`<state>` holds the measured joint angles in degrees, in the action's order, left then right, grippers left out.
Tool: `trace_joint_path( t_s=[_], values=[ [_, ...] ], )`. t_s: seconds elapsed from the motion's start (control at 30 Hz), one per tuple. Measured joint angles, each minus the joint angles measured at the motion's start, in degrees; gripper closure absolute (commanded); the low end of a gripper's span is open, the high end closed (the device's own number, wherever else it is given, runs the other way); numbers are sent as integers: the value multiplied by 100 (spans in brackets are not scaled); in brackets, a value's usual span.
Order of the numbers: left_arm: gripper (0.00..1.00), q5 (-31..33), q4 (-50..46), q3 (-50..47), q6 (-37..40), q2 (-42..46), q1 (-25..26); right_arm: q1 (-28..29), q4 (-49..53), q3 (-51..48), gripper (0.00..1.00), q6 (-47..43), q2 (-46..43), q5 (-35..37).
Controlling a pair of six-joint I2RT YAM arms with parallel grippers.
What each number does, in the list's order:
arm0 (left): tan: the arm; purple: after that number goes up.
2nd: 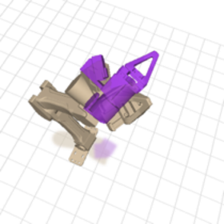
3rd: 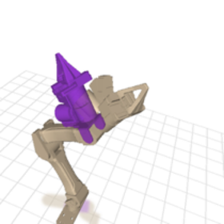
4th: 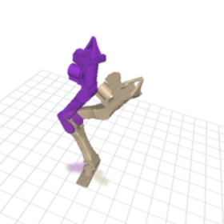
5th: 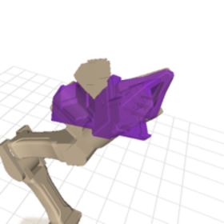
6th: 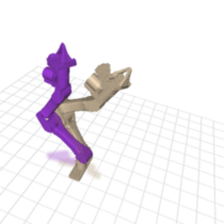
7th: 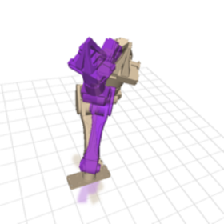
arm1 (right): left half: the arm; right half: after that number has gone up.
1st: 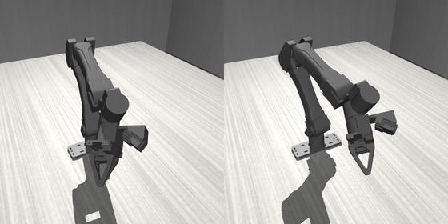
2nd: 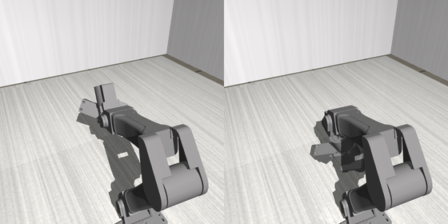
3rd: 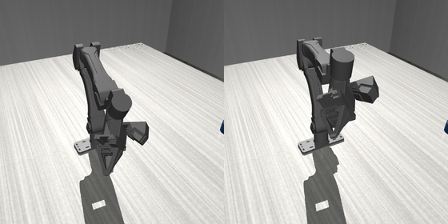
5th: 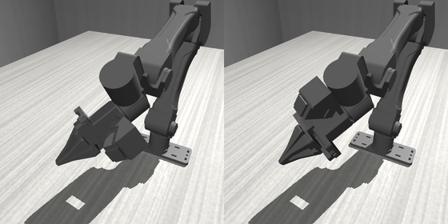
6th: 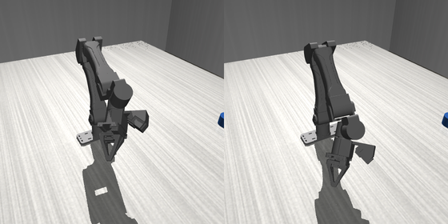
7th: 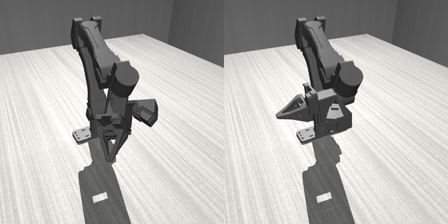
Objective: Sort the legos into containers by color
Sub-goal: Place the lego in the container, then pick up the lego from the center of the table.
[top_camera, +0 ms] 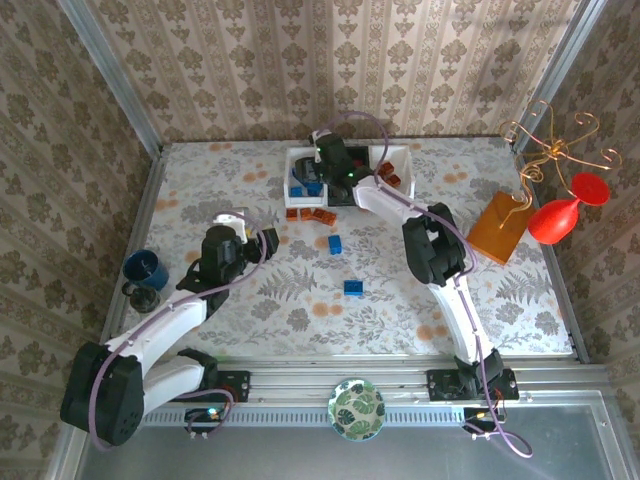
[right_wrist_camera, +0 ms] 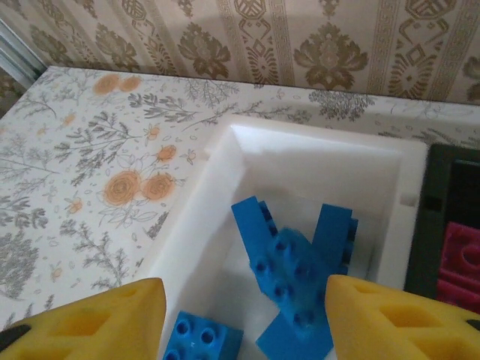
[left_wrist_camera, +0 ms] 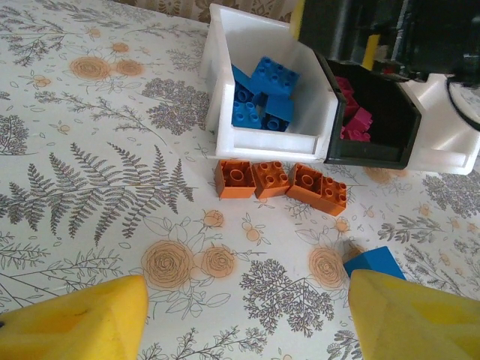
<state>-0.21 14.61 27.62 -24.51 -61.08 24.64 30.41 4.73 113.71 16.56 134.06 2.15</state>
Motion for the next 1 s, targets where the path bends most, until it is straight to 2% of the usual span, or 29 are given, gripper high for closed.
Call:
trace_joint_path(
  t_s=[0.1, 0.23, 0.4, 0.47, 0.57, 0.7, 0.87, 1.0],
  values=[
    [27, -4, -2, -46, 0, 0, -4, 24, -98, -1163, 31, -31, -887, -129],
    [27, -48, 4, -83, -13, 0, -4, 155, -188, -3045, 26, -114, -2494, -138],
    [25, -195, 63, -133, -103, -2, -33, 595, -90, -5053, 16, -118, -4227, 223],
    [24, -260, 142, -181, -157, -4, -37, 905, 96, -5595, 7, -46, -4597, 514],
    [23, -350, 289, -236, -236, -39, -37, 1423, 378, -6146, 0, 116, -4791, 999],
    [22, -431, 402, -240, -297, -175, -37, 1958, 625, -6588, 0, 343, -4780, 1521],
    [22, -507, 498, -240, -302, -262, -31, 2070, 592, -6642, 0, 640, -4430, 1867],
    [21, -540, 511, -243, -332, -271, -17, 2070, 540, -6642, 4, 857, -4131, 1961]
  ],
)
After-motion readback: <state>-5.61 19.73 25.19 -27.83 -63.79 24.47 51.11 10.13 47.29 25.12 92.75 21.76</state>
